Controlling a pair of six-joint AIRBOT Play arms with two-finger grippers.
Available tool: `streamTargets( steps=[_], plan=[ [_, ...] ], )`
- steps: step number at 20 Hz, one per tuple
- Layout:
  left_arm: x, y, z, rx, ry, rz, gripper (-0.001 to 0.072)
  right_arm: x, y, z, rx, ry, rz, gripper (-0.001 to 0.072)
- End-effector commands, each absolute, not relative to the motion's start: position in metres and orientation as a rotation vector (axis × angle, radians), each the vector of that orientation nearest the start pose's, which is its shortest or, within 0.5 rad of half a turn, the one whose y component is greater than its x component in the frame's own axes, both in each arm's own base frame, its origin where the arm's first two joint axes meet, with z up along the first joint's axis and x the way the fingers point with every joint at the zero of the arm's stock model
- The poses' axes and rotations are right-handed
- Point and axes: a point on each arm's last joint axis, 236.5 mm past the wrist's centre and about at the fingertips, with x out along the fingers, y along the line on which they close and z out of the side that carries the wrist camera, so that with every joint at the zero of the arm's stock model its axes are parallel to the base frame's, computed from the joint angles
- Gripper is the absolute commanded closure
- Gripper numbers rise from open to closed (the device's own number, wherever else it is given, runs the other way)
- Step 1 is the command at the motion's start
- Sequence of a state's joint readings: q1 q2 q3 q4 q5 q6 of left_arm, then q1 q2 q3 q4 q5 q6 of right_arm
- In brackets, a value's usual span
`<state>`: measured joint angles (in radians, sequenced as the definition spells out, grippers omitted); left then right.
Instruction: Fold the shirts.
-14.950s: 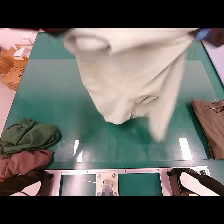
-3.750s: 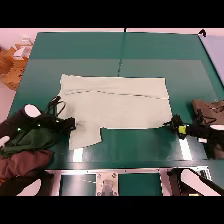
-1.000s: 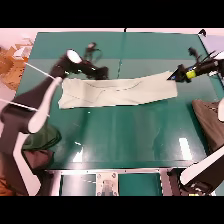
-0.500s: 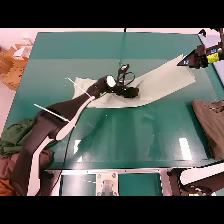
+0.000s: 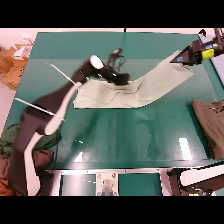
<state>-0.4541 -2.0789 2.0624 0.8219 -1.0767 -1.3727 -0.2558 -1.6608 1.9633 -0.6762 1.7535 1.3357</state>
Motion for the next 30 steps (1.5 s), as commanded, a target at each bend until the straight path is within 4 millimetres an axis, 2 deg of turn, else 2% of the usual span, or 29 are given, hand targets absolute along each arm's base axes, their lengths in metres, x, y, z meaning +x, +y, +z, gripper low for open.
streamTargets(
  steps=[1,3,5,7,9,10,11,12,13,14,15,16,17,18,20,22,23,25,26,28,30],
  plan=[
    [0.485,-0.271,0.031,-0.105,1.248,-0.762,0.0674,0.443,0.139,0.182,0.48,1.14,0.813,0.0693],
    [0.483,-0.212,0.051,-0.112,1.286,-0.699,0.0674,0.452,0.198,0.178,0.497,1.11,0.838,0.0692],
    [0.486,-0.165,0.067,-0.152,1.286,-0.639,0.0674,0.457,0.26,0.159,0.518,1.102,0.849,0.0692],
    [0.494,-0.129,0.076,-0.179,1.258,-0.59,0.0674,0.461,0.333,0.128,0.54,1.082,0.868,0.0691],
    [0.498,-0.102,0.076,-0.195,1.251,-0.557,0.0674,0.469,0.409,0.087,0.579,1.029,0.85,0.0688],
    [0.498,-0.091,0.075,-0.207,1.257,-0.543,0.0674,0.472,0.445,0.061,0.592,0.987,0.828,0.0566],
    [0.497,-0.082,0.074,-0.21,1.26,-0.536,0.0674,0.471,0.477,0.036,0.618,0.956,0.806,0.0312],
    [0.497,-0.076,0.072,-0.213,1.263,-0.53,0.0674,0.463,0.504,0.012,0.661,0.955,0.79,0.0129],
    [0.497,-0.07,0.072,-0.217,1.263,-0.524,0.0674,0.455,0.517,-0.004,0.683,0.973,0.783,0.0129],
    [0.497,-0.066,0.072,-0.222,1.265,-0.517,0.0674,0.448,0.519,-0.01,0.675,1.003,0.794,0.0129],
    [0.496,-0.063,0.072,-0.22,1.267,-0.514,0.0674,0.448,0.509,-0.008,0.636,1.029,0.81,0.013],
    [0.497,-0.062,0.072,-0.21,1.261,-0.525,0.0674,0.454,0.49,-0.001,0.599,1.051,0.82,0.013],
    [0.497,-0.062,0.072,-0.206,1.26,-0.527,0.0674,0.464,0.461,0.009,0.568,1.072,0.818,0.013],
    [0.498,-0.062,0.072,-0.206,1.256,-0.526,0.0674,0.476,0.429,0.02,0.553,1.088,0.805,0.013],
    [0.501,-0.061,0.073,-0.206,1.241,-0.519,0.0674,0.501,0.35,0.04,0.544,1.114,0.746,0.013],
    [0.505,-0.061,0.073,-0.207,1.228,-0.513,0.0674,0.513,0.269,0.046,0.546,1.169,0.671,0.013],
    [0.506,-0.06,0.073,-0.206,1.222,-0.508,0.0674,0.514,0.229,0.041,0.541,1.213,0.626,0.0131],
    [0.507,-0.058,0.072,-0.205,1.223,-0.492,0.0674,0.512,0.167,0.019,0.543,1.288,0.525,0.013],
    [0.508,-0.056,0.071,-0.201,1.225,-0.487,0.0674,0.512,0.146,0.006,0.568,1.307,0.48,0.013],
    [0.508,-0.052,0.069,-0.192,1.23,-0.466,0.0674,0.508,0.121,-0.024,0.613,1.33,0.42,0.0131],
    [0.509,-0.044,0.065,-0.185,1.244,-0.421,0.0674,0.496,0.121,-0.058,0.646,1.368,0.397,0.013]
  ],
)
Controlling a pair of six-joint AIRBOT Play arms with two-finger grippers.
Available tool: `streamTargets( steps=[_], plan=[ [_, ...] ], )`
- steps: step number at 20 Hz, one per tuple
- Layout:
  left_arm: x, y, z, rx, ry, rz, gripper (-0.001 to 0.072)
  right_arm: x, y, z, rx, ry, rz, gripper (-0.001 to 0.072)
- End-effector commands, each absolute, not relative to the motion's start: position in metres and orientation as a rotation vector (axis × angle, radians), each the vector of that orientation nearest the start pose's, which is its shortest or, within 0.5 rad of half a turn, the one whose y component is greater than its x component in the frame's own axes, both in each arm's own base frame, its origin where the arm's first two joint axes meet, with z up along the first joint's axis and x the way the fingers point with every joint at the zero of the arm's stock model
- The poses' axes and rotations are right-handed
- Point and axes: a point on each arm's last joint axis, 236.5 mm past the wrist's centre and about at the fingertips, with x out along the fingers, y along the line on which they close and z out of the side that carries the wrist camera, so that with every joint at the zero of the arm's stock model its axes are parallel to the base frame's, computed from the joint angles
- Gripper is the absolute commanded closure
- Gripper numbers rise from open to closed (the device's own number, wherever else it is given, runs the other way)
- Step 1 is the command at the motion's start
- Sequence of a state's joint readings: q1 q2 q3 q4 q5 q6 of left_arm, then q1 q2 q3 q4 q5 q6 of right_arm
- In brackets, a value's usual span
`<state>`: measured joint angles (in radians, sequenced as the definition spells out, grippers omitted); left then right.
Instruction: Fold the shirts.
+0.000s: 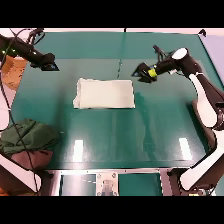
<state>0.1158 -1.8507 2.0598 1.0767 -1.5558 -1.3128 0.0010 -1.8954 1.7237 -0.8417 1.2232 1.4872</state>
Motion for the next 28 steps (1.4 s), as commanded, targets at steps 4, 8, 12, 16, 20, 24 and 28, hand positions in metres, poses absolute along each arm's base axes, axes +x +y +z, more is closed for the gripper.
streamTargets(
  steps=[4,8,12,16,20,24,28],
  plan=[
    [0.508,-0.036,0.057,-0.179,1.262,-0.379,0.0674,0.473,0.174,-0.106,0.739,1.444,0.479,0.0131],
    [0.509,-0.031,0.054,-0.172,1.268,-0.355,0.0674,0.47,0.233,-0.095,0.802,1.416,0.634,0.0323],
    [0.508,-0.031,0.053,-0.173,1.274,-0.358,0.0674,0.5,0.25,-0.011,0.84,1.278,0.765,0.0692],
    [0.506,-0.031,0.053,-0.173,1.283,-0.361,0.0674,0.529,0.186,0.106,0.811,1.065,0.719,0.0693],
    [0.502,-0.032,0.052,-0.172,1.298,-0.366,0.0674,0.525,0.081,0.189,0.839,0.881,0.554,0.0693],
    [0.502,-0.032,0.052,-0.173,1.297,-0.366,0.0674,0.502,-0.046,0.236,0.902,0.714,0.341,0.0693],
    [0.502,-0.032,0.052,-0.173,1.296,-0.366,0.0674,0.455,-0.172,0.236,0.976,0.636,0.104,0.0693]
  ],
)
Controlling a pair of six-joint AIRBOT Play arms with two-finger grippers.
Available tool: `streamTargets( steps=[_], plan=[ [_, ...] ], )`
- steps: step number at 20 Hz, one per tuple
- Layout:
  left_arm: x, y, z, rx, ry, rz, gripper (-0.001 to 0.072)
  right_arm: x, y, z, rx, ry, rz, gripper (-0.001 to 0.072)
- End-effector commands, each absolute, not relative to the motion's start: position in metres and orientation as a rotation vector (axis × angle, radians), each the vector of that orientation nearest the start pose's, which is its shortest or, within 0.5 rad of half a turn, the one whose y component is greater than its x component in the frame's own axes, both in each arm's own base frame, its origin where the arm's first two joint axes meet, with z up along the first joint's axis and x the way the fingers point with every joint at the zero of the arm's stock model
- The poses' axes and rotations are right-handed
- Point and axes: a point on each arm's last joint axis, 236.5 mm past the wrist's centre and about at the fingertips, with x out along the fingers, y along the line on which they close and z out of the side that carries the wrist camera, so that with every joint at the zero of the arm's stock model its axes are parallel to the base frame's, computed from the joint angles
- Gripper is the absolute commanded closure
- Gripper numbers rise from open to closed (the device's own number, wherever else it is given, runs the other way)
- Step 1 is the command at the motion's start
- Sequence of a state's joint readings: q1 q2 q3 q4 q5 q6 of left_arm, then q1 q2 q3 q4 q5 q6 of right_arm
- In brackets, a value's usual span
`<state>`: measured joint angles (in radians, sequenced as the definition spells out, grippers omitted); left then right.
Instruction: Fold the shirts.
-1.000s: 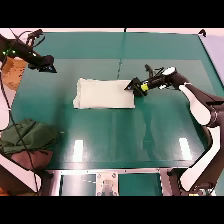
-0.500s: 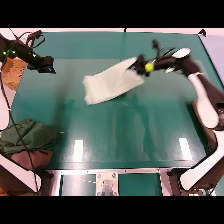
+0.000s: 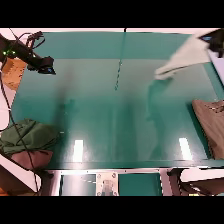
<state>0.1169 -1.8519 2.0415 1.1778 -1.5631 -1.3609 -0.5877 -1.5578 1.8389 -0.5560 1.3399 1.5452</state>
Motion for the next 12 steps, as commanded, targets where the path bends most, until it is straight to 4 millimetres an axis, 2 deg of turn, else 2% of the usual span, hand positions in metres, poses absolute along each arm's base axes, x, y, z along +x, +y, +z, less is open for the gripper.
streamTargets(
  steps=[1,3,5,8,12],
  plan=[
    [0.502,-0.032,0.052,-0.173,1.297,-0.366,0.0674,0.44,-0.198,0.23,0.985,0.637,0.045,0.0694],
    [0.502,-0.032,0.052,-0.173,1.297,-0.366,0.0674,0.407,-0.243,0.215,1.0,0.654,-0.077,0.0693],
    [0.502,-0.032,0.052,-0.174,1.297,-0.366,0.0674,0.377,-0.27,0.205,1.02,0.677,-0.153,0.0693],
    [0.501,-0.033,0.052,-0.179,1.303,-0.369,0.0674,0.34,-0.282,0.2,1.062,0.721,-0.219,0.0694],
    [0.493,-0.035,0.051,-0.179,1.333,-0.381,0.0674,0.289,-0.284,0.188,1.132,0.844,-0.394,0.0694]
  ],
)
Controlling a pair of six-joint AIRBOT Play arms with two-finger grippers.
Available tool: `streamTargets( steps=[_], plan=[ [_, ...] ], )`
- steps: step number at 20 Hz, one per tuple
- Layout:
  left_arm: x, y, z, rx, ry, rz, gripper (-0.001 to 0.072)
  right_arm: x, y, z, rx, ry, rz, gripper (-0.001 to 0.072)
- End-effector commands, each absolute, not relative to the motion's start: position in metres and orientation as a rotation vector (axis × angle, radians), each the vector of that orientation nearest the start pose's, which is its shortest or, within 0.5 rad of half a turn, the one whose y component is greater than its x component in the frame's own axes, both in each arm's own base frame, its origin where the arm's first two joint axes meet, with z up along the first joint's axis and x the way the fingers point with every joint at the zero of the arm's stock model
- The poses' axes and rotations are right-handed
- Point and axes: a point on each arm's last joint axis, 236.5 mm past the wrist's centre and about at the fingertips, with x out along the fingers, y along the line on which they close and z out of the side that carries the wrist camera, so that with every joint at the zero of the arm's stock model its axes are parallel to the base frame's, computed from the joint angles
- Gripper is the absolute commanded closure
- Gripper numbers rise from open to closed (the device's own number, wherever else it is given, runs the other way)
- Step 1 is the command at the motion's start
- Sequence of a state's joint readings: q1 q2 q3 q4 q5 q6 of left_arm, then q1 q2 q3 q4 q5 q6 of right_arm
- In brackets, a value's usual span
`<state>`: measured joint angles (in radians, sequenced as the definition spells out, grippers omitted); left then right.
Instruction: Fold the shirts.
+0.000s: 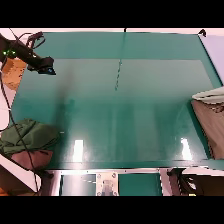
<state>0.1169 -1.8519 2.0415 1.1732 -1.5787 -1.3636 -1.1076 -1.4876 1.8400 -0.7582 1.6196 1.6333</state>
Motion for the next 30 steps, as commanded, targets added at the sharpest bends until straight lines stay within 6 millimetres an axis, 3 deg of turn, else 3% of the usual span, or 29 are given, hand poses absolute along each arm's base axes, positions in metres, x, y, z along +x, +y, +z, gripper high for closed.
streamTargets(
  steps=[1,4,8,11,13,15,16,17,18,19,20,21,22,23,24,27,29,30],
  plan=[
    [0.49,-0.035,0.051,-0.178,1.345,-0.385,0.0674,0.276,-0.282,0.183,1.151,0.885,-0.436,0.0694],
    [0.488,-0.035,0.051,-0.177,1.352,-0.389,0.0674,0.235,-0.287,0.163,1.166,1.012,-0.626,0.0693],
    [0.489,-0.035,0.051,-0.179,1.351,-0.389,0.0674,0.201,-0.302,0.145,1.158,1.077,-0.828,0.0693],
    [0.49,-0.035,0.051,-0.179,1.346,-0.386,0.0674,0.168,-0.305,0.112,1.167,1.2,-0.96,0.0692],
    [0.49,-0.035,0.051,-0.179,1.346,-0.386,0.0674,0.143,-0.299,0.079,1.183,1.32,-1.032,0.0685],
    [0.49,-0.035,0.051,-0.179,1.346,-0.386,0.0674,0.117,-0.292,0.047,1.182,1.435,-1.097,0.0612],
    [0.49,-0.035,0.051,-0.179,1.345,-0.386,0.0674,0.106,-0.288,0.033,1.179,1.488,-1.122,0.0518],
    [0.491,-0.035,0.051,-0.179,1.343,-0.386,0.0674,0.097,-0.284,0.02,1.175,1.53,-1.136,0.03],
    [0.491,-0.035,0.051,-0.179,1.341,-0.386,0.0674,0.093,-0.278,0.008,1.183,1.566,-1.133,0.0171],
    [0.492,-0.035,0.051,-0.179,1.336,-0.385,0.0674,0.092,-0.275,0.0,1.204,1.585,-1.135,0.0171],
    [0.493,-0.036,0.052,-0.181,1.334,-0.387,0.0674,0.097,-0.273,-0.004,1.236,1.581,-1.132,0.0172],
    [0.493,-0.037,0.053,-0.185,1.33,-0.392,0.0674,0.116,-0.268,-0.005,1.278,1.545,-1.065,0.0174],
    [0.492,-0.039,0.057,-0.19,1.323,-0.395,0.0675,0.141,-0.266,-0.002,1.301,1.487,-0.979,0.0279],
    [0.492,-0.041,0.062,-0.212,1.315,-0.389,0.0675,0.175,-0.264,0.005,1.284,1.415,-0.86,0.0591],
    [0.493,-0.041,0.07,-0.224,1.296,-0.372,0.0675,0.212,-0.262,0.016,1.242,1.339,-0.747,0.0678],
    [0.486,-0.046,0.098,-0.217,1.251,-0.352,0.0676,0.303,-0.233,0.051,0.999,1.209,-0.488,0.0693],
    [0.467,-0.059,0.103,-0.2,1.266,-0.356,0.0676,0.334,-0.183,0.058,0.823,1.219,-0.34,0.0693],
    [0.453,-0.069,0.1,-0.189,1.292,-0.366,0.0676,0.34,-0.155,0.057,0.759,1.23,-0.279,0.0694]
  ],
)
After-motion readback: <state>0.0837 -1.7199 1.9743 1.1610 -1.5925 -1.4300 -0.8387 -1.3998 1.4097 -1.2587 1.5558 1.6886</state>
